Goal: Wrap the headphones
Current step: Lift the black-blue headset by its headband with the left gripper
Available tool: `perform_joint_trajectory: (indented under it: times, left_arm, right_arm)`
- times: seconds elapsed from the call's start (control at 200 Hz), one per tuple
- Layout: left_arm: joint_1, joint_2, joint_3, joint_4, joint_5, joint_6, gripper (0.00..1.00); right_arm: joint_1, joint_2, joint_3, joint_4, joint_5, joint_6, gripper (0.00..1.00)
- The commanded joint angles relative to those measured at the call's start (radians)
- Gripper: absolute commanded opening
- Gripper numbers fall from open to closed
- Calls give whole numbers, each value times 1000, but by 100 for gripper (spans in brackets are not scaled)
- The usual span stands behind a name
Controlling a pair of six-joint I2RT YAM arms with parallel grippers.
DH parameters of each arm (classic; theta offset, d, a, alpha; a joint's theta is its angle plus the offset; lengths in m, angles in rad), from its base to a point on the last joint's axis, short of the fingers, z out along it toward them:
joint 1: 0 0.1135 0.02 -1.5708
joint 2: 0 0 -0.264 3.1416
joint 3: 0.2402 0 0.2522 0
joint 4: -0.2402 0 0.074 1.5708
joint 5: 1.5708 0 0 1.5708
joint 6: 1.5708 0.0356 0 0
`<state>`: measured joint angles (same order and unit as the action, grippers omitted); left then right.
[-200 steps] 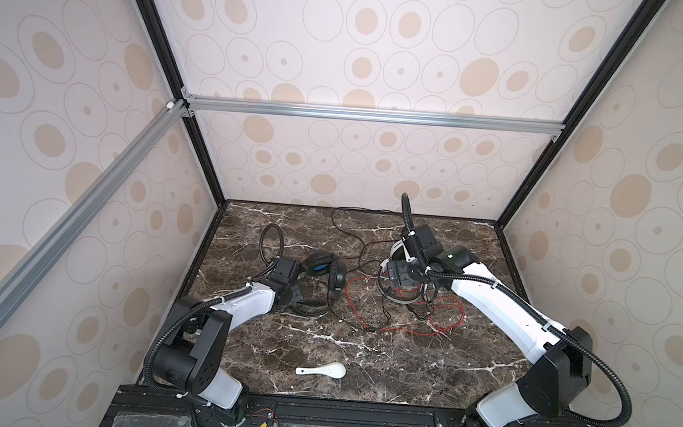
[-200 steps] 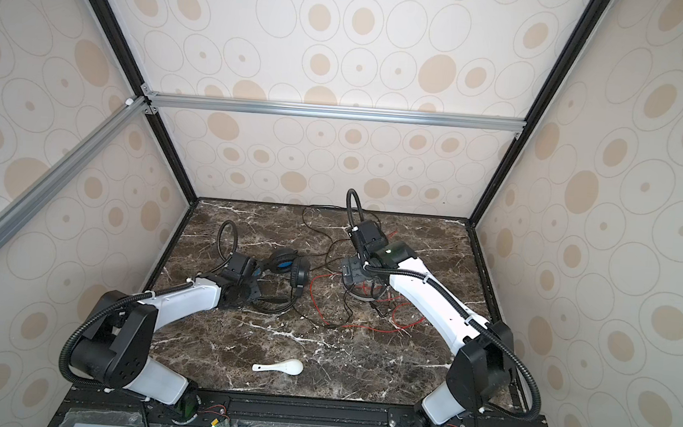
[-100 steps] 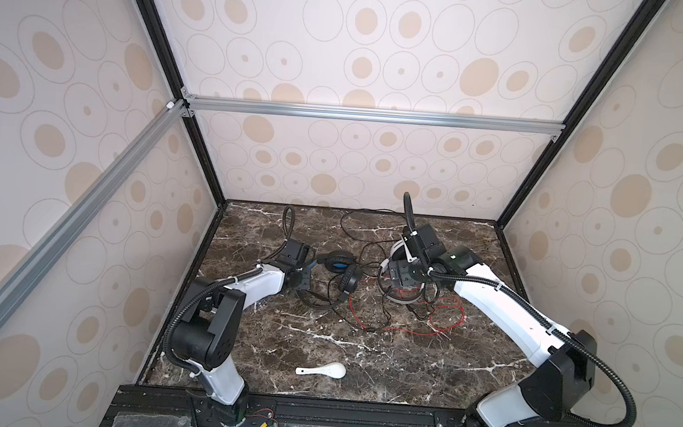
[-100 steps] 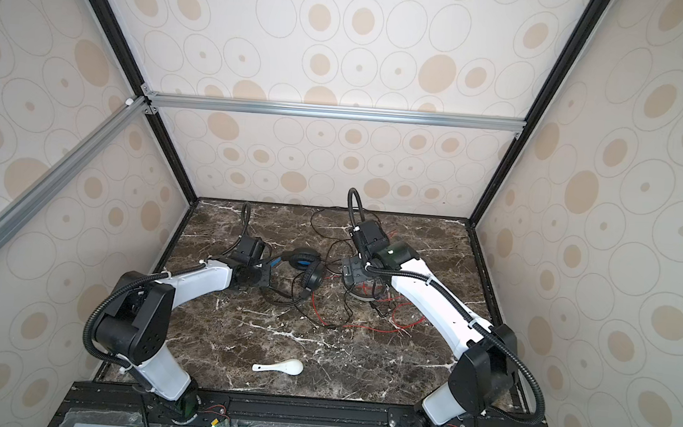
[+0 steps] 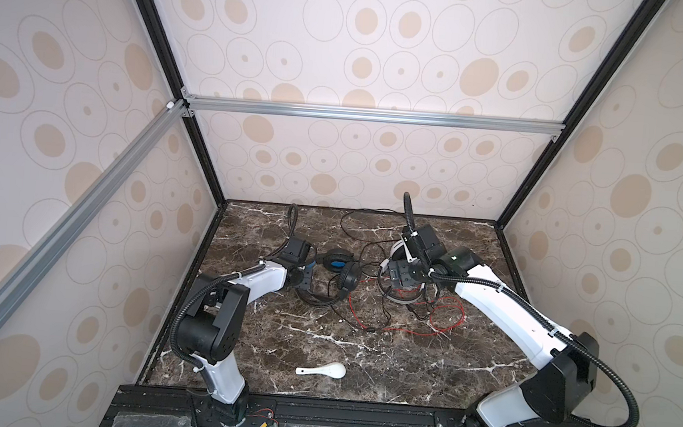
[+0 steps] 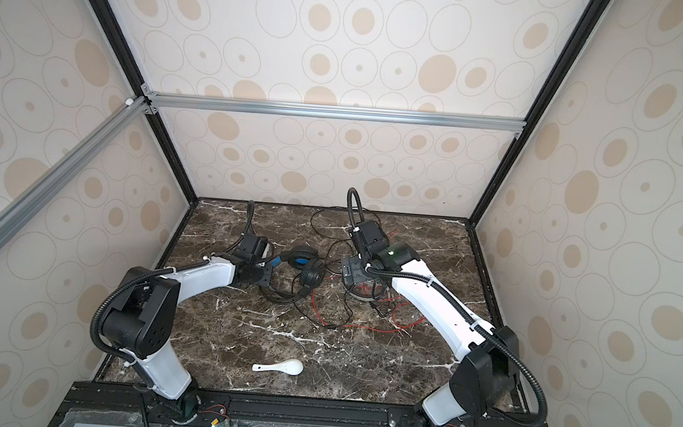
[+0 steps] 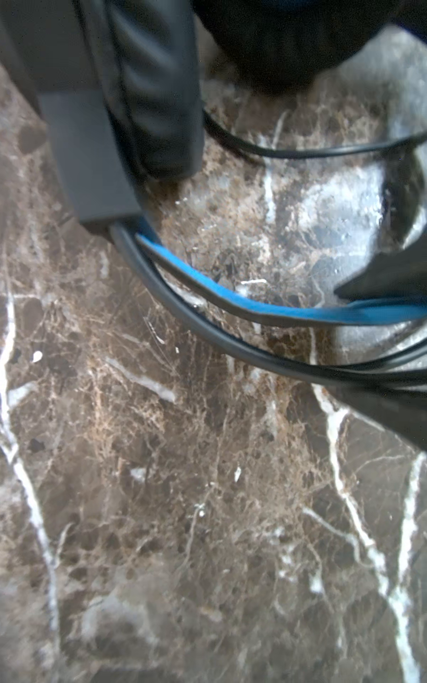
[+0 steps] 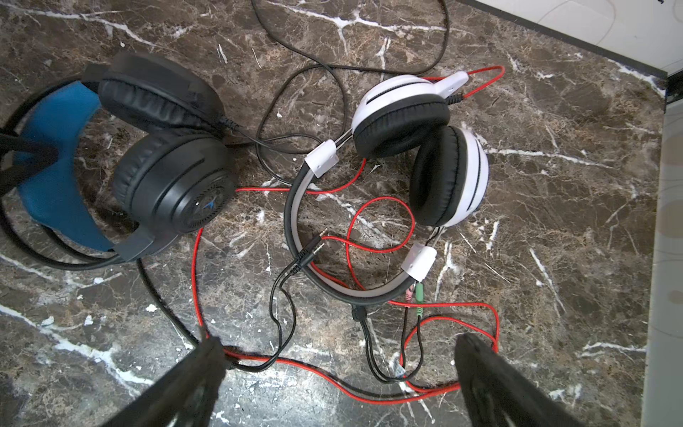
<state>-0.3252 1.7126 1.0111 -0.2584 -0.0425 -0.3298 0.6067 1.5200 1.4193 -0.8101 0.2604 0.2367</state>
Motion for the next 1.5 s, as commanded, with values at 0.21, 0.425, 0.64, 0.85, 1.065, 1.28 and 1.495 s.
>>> perform_joint_trajectory:
  times: [0.21, 0.425, 0.64, 0.85, 1.065, 1.28, 1.495]
  left_arm:
    - [1, -156, -36, 0, 9, -257, 98]
    - [-34, -263, -77, -66, -49, -459, 98]
    - [-68, -264, -115, -88, -69, -621, 98]
    - [-68, -168, -122, -66, -77, -670, 94]
    - [-84, -82, -123, -36, -73, -677, 87]
    - [-98, -8, -105, -36, -96, -674, 69]
    - [-97, 53, -66, -39, -115, -642, 42]
  right_arm:
    - [10, -55, 12, -18, 17, -19, 100]
    - [11, -68, -11, 4, 7, -28, 100]
    - [12, -65, -10, 19, -6, -37, 100]
    - [11, -73, -20, 28, -6, -54, 100]
    - [11, -95, -56, 49, -3, -56, 100]
    - [10, -93, -58, 58, -2, -62, 100]
    - [11, -93, -62, 75, -13, -67, 100]
